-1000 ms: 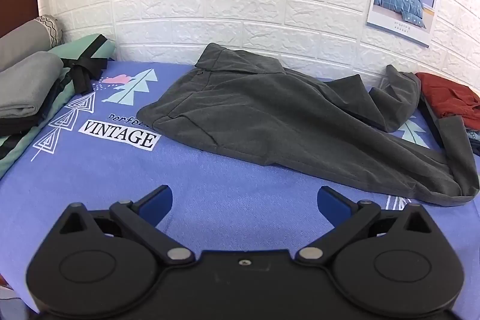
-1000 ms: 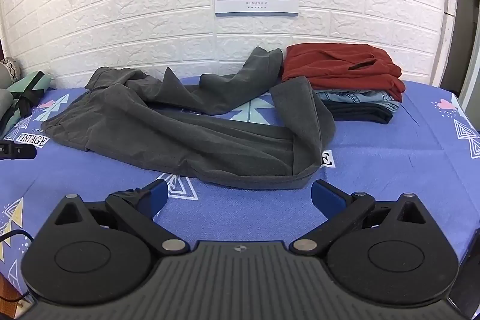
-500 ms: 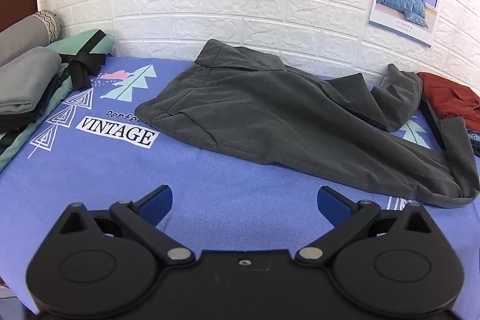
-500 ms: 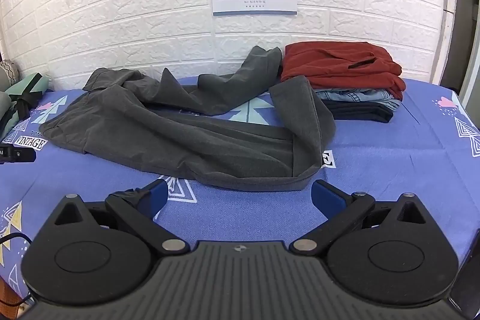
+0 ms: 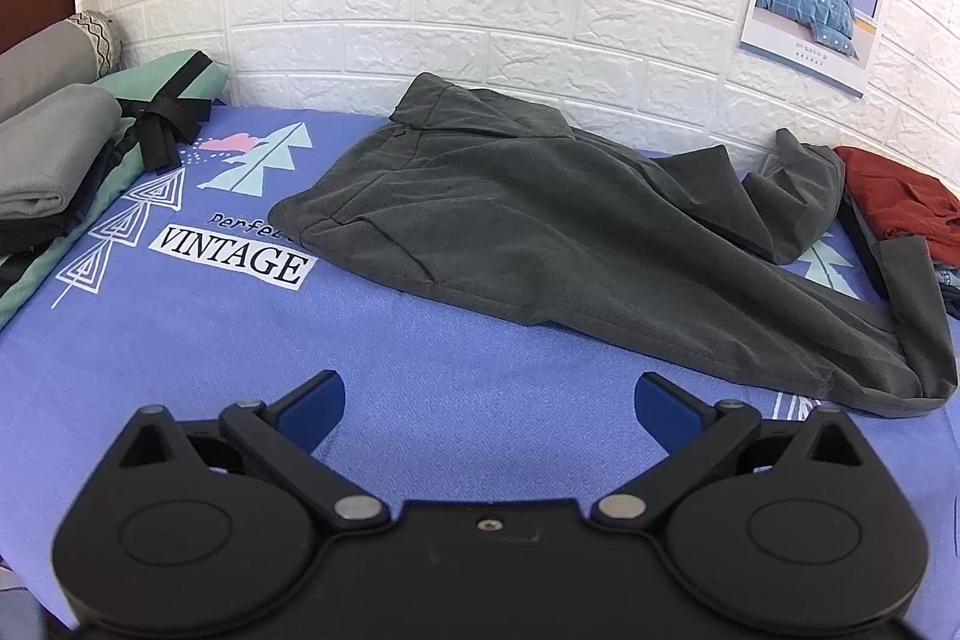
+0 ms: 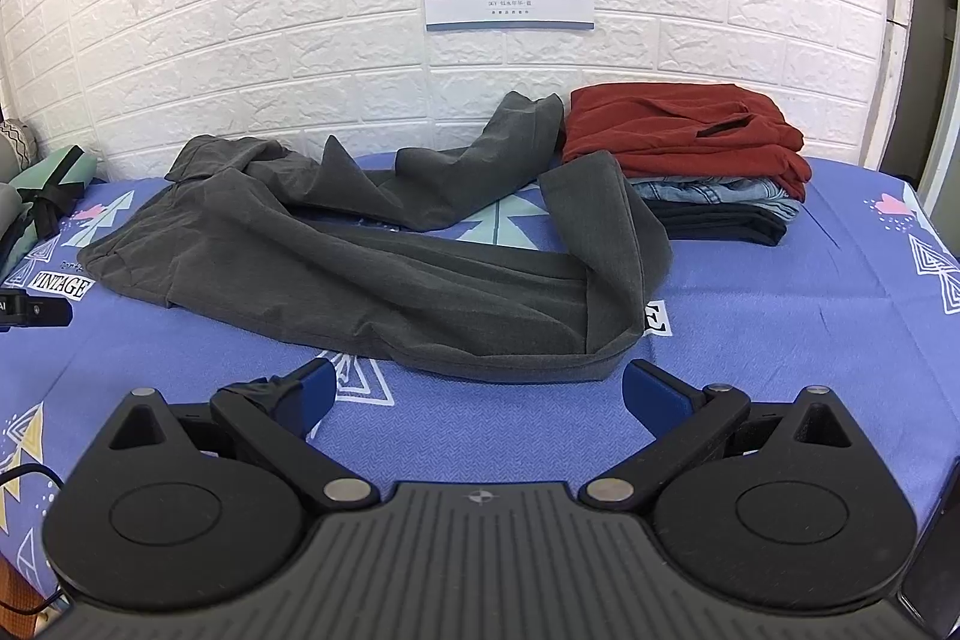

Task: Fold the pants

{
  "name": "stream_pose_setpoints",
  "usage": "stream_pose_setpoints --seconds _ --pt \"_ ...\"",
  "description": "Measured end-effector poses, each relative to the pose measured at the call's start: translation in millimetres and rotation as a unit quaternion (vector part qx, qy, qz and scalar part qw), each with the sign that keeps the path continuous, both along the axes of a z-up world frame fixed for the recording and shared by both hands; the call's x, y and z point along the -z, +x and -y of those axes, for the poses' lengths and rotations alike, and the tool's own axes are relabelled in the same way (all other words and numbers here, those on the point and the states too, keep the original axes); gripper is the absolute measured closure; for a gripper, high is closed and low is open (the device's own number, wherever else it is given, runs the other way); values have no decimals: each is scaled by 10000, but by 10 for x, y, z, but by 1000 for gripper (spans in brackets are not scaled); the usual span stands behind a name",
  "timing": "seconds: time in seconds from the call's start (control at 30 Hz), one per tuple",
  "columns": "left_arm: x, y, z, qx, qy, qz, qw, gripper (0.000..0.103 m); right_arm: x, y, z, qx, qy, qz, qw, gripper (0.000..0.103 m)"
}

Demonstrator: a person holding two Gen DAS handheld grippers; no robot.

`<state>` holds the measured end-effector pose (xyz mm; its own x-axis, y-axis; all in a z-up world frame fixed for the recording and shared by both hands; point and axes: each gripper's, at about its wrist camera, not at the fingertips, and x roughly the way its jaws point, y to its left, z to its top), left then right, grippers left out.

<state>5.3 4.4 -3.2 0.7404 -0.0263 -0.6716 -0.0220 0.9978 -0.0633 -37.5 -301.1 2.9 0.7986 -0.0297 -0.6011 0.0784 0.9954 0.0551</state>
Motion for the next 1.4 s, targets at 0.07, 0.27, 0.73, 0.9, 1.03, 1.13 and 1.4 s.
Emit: stream_pose_setpoints --seconds 0.07,0.27,0.73,0.9,1.03,1.13,1.4 --pt "2 0 2 -3 -7 -3 10000 10 2 1 -1 0 -3 -1 10000 0" --pt "5 8 -1 -2 -35 -14 10000 11 4 4 -6 -15 -1 -29 10000 0" --pt "30 72 -31 -35 -112 -76 9999 11 20 70 -9 -28 -11 -74 10000 0" --pt "64 110 -44 -68 -124 -138 9998 11 42 112 -24 -30 -15 -117 9999 0" --pt "83 133 -50 -96 -121 -183 9997 11 68 136 -4 -13 10 -154 9999 0" --pt "92 156 -53 -115 -116 -215 9996 11 82 156 7 -6 28 -182 9998 0" --pt "133 214 -55 -123 -88 -285 9995 11 114 213 23 -13 97 -244 9997 0"
